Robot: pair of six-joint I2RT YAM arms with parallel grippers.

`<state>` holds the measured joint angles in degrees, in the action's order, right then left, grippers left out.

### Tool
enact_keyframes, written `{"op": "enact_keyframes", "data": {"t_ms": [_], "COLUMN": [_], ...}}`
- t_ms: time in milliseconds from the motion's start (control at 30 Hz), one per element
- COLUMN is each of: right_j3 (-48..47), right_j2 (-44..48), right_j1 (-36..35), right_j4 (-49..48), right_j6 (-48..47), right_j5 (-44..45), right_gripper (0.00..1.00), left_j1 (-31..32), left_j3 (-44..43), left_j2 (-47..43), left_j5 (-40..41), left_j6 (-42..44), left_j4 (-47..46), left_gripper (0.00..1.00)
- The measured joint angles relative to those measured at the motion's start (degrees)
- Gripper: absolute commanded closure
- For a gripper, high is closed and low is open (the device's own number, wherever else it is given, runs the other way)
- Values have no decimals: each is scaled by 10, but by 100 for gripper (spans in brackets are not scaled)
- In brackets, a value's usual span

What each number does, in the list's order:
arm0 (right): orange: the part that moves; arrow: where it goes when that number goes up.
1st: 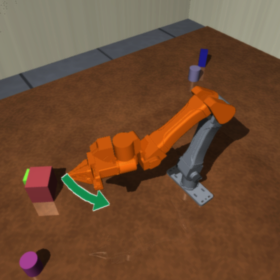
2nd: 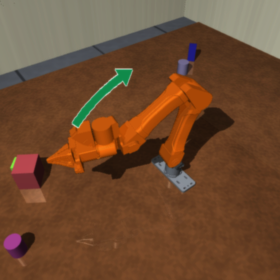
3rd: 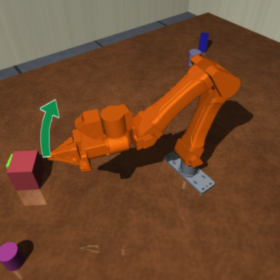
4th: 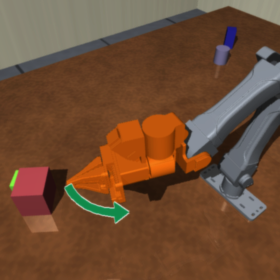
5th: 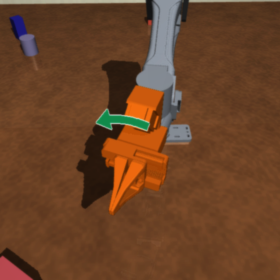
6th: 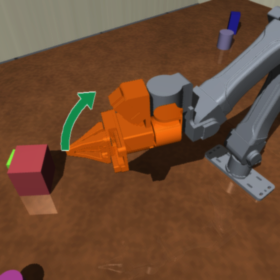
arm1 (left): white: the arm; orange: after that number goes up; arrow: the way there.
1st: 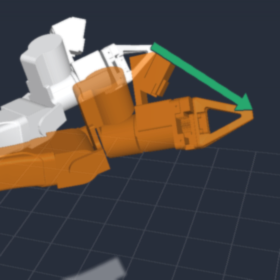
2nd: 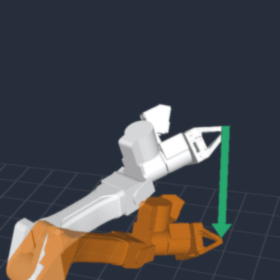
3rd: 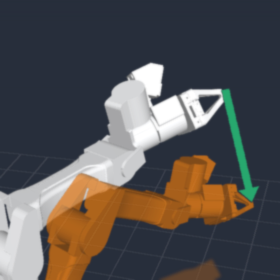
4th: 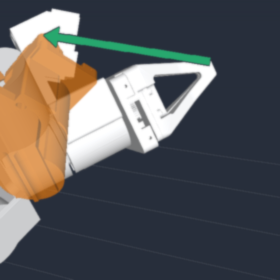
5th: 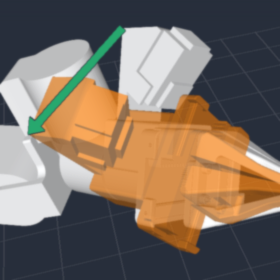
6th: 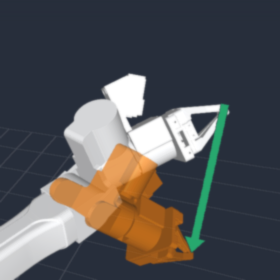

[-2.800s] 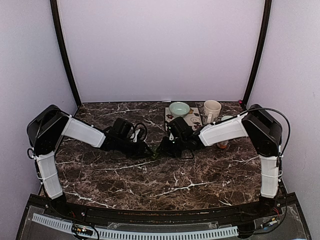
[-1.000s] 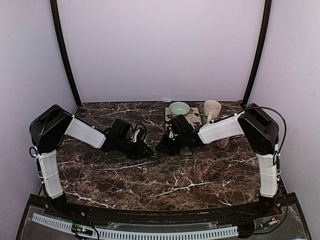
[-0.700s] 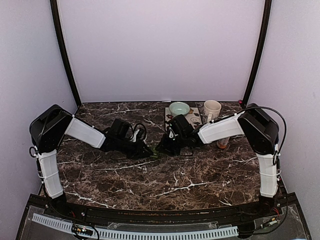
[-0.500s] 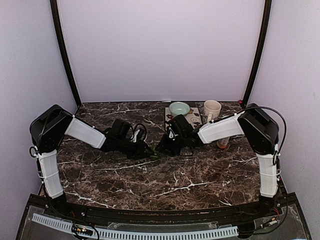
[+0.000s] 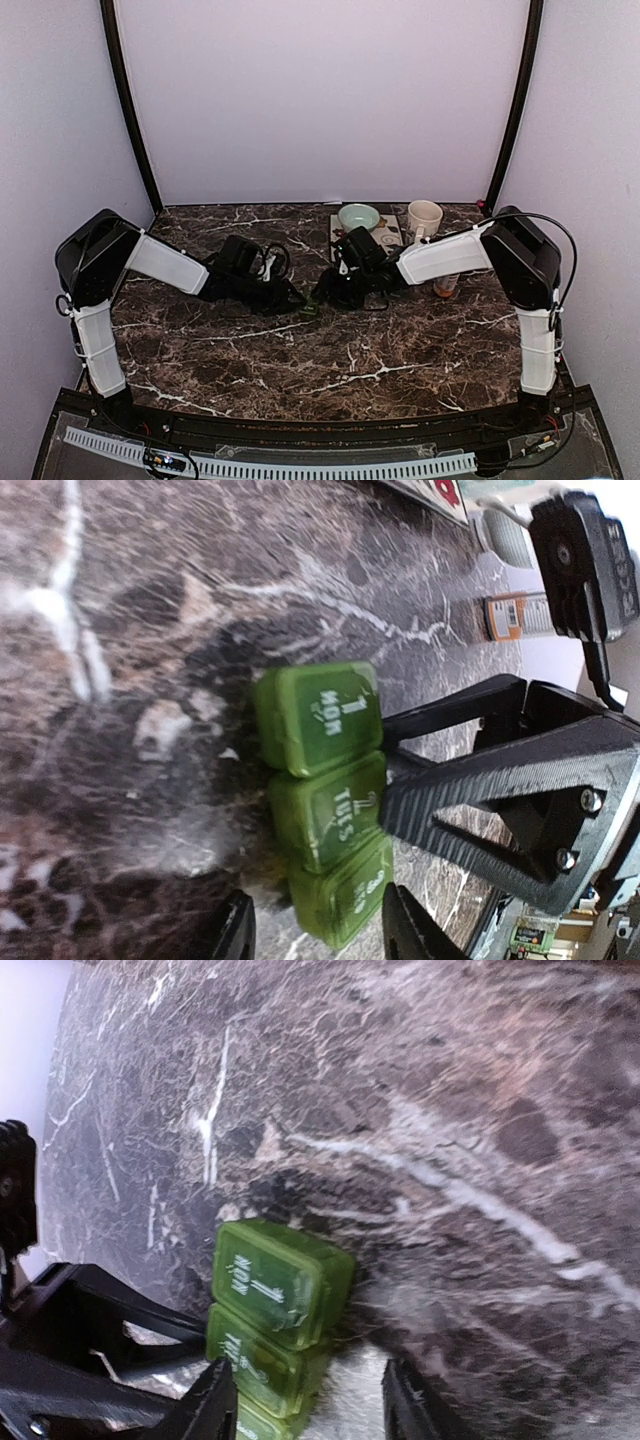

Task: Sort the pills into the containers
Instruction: Adjust the pill container at the center of the board.

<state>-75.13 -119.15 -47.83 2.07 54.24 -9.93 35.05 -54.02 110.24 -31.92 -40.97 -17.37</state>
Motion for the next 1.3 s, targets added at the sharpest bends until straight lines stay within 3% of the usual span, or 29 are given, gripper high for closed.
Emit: {"op": "enact_keyframes", "data": {"t_ms": [233,300,433,567,700,1000,1300], "right_j3": [0,0,0,-12,-29,-97,-120], "right_j2": [33,48,76,82,81,18,-42], "right_j1": [0,-3,-17,-46,-74,-118,-130], "right_j4": [39,49,63,85,102,104,109], "right_j6": [-31,-41,-61,-80,-95,-110,-111], "right_j5": [47,63,105,141,162,182,185], "right_gripper": [46,49,62,90,100,100,100], "left_j1": [-15,-18,-25,-36,-53,-88,-88], "left_j3": [0,0,-9,-45,-105,-231,-238], "left_j2": [-33,-47,-70,-71,-57,75,137], "left_j5": [35,49,77,102,110,-3,-103], "left_j6": [8,14,33,61,95,149,163], "left_j4": [28,38,59,87,103,92,87], "left_gripper": [52,52,55,63,68,74,75]}}
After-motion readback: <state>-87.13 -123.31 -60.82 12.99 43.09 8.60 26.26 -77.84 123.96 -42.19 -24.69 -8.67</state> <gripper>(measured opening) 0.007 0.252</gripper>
